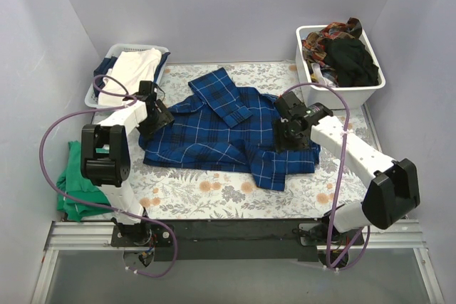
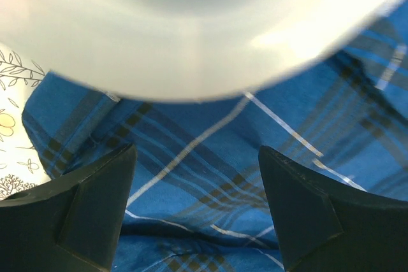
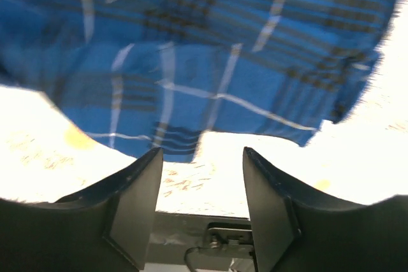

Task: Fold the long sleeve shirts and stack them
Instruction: Fold the shirt

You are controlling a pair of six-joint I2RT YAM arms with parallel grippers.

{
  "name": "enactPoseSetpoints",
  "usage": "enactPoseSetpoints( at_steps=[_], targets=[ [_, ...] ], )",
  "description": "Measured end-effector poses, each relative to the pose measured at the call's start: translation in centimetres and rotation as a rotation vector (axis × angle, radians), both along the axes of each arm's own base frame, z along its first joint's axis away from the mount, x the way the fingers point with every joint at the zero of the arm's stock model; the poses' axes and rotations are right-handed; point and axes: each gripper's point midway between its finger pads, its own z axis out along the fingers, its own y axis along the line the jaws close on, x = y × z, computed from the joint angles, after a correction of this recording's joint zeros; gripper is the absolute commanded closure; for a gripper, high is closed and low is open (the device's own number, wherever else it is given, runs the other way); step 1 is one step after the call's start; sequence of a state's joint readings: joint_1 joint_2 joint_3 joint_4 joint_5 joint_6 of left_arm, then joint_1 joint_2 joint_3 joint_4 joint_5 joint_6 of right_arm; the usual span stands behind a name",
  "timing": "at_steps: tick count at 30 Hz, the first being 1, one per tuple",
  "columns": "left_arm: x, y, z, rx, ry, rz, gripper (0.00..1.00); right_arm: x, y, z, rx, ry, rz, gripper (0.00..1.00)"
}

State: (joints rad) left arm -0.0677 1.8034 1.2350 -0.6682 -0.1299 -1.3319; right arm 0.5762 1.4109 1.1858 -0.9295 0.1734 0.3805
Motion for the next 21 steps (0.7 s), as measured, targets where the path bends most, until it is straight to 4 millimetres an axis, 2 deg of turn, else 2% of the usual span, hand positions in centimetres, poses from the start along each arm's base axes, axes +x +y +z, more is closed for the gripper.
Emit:
enactPoseSetpoints(
  at_steps=[2,4,5,8,11,13,15,16,18,21],
  targets=[
    [0.4,-0.2,0.9,-0.007,-0.032,-0.015,0.19,0.4,-0.8,0.1,-0.045,-0.013,-0.030,0.37],
    [0.9,-0.3,2.8,-0.012,-0.095,-0.038,0.17,1.3,-1.3,1.1,-0.067,-0.054,-0.057,0.37],
    [1.2,-0.6,4.5,-0.023,-0.150,-0.059,0.14,1.9,-1.5,1.8,-0.070,-0.081,-0.069,0.38],
    [1.9,-1.8,10.6,-0.041,-0.335,-0.135,0.14,3.2,-1.5,3.6,-0.049,-0.151,-0.081,0.38],
    [1.5,-5.0,15.5,-0.069,-0.473,-0.259,0.13,3.5,-0.9,3.9,-0.016,-0.164,-0.051,0.39],
    [0.6,-8.9,17.1,-0.106,-0.514,-0.377,0.13,3.3,-0.3,3.4,0.009,-0.148,-0.017,0.39],
    [-1.0,-13.0,16.8,-0.152,-0.494,-0.490,0.13,2.8,0.2,2.5,0.028,-0.121,0.012,0.39],
    [-2.3,-15.3,16.0,-0.181,-0.455,-0.552,0.13,2.5,0.3,2.1,0.033,-0.107,0.025,0.39],
    [-4.0,-17.7,14.4,-0.215,-0.389,-0.619,0.13,2.2,0.5,1.5,0.044,-0.091,0.043,0.39],
    [-6.1,-20.0,12.3,-0.251,-0.293,-0.675,0.13,1.7,0.8,0.6,0.058,-0.068,0.060,0.39]
  ],
)
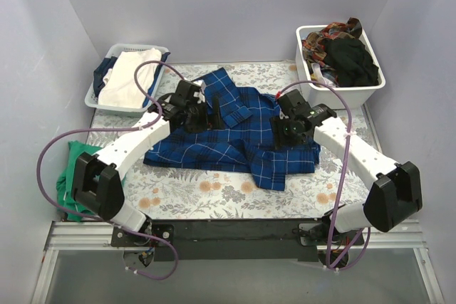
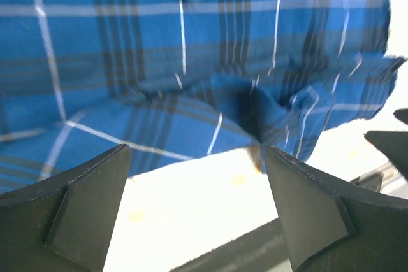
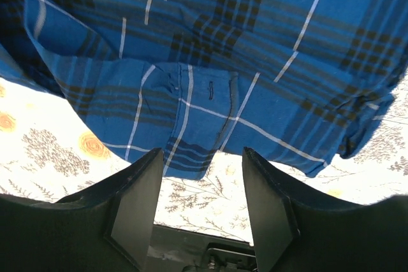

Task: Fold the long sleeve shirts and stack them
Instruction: Fold the shirt

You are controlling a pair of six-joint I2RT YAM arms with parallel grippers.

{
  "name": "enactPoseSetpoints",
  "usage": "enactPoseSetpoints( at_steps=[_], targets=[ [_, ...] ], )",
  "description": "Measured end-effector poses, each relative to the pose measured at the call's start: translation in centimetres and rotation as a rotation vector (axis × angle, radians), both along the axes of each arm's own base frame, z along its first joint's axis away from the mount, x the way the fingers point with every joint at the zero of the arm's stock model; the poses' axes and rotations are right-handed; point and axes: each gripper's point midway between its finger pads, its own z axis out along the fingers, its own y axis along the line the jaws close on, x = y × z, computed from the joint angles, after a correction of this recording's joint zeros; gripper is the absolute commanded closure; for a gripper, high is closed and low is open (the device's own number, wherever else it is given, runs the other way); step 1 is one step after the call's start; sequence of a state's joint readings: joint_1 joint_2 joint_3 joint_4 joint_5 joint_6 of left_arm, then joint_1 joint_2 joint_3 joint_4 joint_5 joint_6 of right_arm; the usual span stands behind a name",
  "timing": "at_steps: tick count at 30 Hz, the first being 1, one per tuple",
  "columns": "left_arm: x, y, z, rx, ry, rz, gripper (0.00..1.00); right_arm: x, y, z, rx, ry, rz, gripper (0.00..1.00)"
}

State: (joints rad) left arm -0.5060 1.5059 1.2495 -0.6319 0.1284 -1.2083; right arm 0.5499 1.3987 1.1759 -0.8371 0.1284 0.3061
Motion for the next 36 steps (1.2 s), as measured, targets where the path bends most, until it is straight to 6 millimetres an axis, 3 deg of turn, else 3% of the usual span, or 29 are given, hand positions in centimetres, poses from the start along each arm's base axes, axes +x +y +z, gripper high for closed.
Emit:
enactPoseSetpoints(
  at_steps=[4,9,15,22,26,31,34,36],
  targets=[
    [-2.6,-1.8,-2.1,0.037,0.093,-0.056,0.12,-0.7,0.0,-1.2,0.000,0.029,0.012,0.39],
    [-5.7,-2.1,-4.4,0.128,0.194,-0.098,0.13,-0.9,0.0,-2.0,0.002,0.037,0.020,0.39],
    [-6.7,-1.4,-5.9,0.196,0.246,-0.073,0.19,-0.8,-0.1,-2.5,-0.002,0.031,0.031,0.39],
    [-5.7,-1.7,-8.9,0.311,0.214,-0.070,0.14,-0.4,0.2,-2.5,0.008,0.016,0.032,0.40],
    [-4.0,-1.8,-10.6,0.354,0.168,-0.067,0.14,-0.2,0.4,-2.6,0.009,0.013,0.032,0.40],
    [-2.0,-1.7,-11.2,0.400,0.099,-0.052,0.15,0.0,0.4,-2.7,0.011,0.011,0.032,0.40],
    [-1.1,-1.9,-10.9,0.404,0.062,-0.048,0.23,-0.3,0.3,-3.3,0.006,0.021,0.033,0.40],
    [-0.4,-2.2,-10.6,0.400,0.040,-0.047,0.36,-0.9,0.2,-4.0,0.002,0.040,0.049,0.40]
  ],
)
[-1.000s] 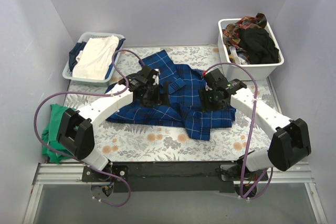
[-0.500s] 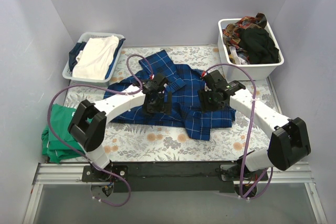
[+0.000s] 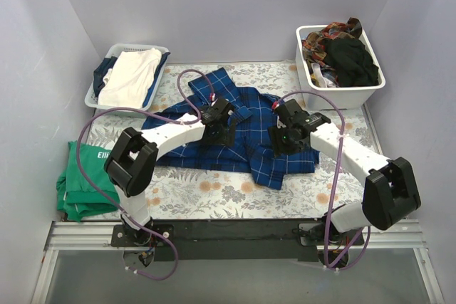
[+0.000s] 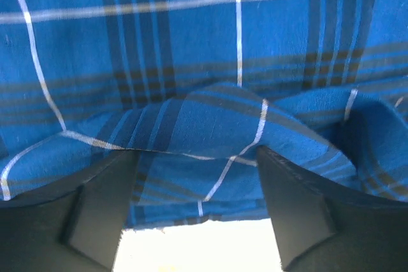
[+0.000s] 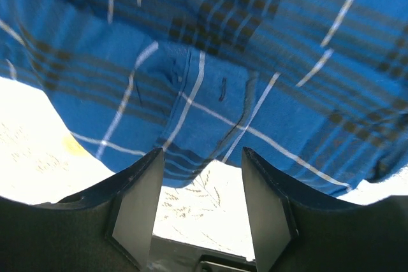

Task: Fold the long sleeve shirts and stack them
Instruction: Fold the shirt

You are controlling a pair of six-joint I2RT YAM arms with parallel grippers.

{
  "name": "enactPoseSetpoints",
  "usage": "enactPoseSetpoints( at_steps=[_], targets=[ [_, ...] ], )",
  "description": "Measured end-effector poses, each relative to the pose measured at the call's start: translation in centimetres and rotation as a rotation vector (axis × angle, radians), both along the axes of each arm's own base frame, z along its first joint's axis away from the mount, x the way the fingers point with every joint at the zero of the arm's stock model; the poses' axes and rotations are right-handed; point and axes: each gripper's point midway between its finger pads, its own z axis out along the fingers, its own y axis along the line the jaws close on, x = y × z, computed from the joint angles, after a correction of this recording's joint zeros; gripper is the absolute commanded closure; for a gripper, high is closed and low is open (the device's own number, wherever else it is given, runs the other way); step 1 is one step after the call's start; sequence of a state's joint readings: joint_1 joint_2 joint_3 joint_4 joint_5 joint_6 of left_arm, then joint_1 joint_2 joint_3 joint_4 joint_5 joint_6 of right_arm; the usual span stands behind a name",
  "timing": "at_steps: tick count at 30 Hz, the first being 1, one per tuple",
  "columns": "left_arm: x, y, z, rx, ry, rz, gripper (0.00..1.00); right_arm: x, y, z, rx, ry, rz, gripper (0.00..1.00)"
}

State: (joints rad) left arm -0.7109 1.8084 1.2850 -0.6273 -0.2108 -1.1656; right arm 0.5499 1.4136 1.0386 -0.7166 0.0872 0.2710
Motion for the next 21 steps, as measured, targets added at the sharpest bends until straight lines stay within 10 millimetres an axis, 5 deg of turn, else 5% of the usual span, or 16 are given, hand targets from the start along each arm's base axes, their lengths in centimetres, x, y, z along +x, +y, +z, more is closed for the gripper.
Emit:
enactPoseSetpoints(
  at_steps=[6,13,21],
  targets=[
    [1.2,-0.3,-1.1,0.011,-0.010,-0.003,0.66,-3.4,-0.5,-2.6,0.012,0.097,0.093,0.40],
    [1.9,0.1,-2.1,0.010,0.009,0.011,0.65,-7.0,-0.1,-2.5,0.091,0.126,0.183,0.40],
    [2.7,0.3,-1.9,-0.031,0.016,0.032,0.63,-9.6,0.8,-4.9,0.080,0.222,0.242,0.41]
  ],
)
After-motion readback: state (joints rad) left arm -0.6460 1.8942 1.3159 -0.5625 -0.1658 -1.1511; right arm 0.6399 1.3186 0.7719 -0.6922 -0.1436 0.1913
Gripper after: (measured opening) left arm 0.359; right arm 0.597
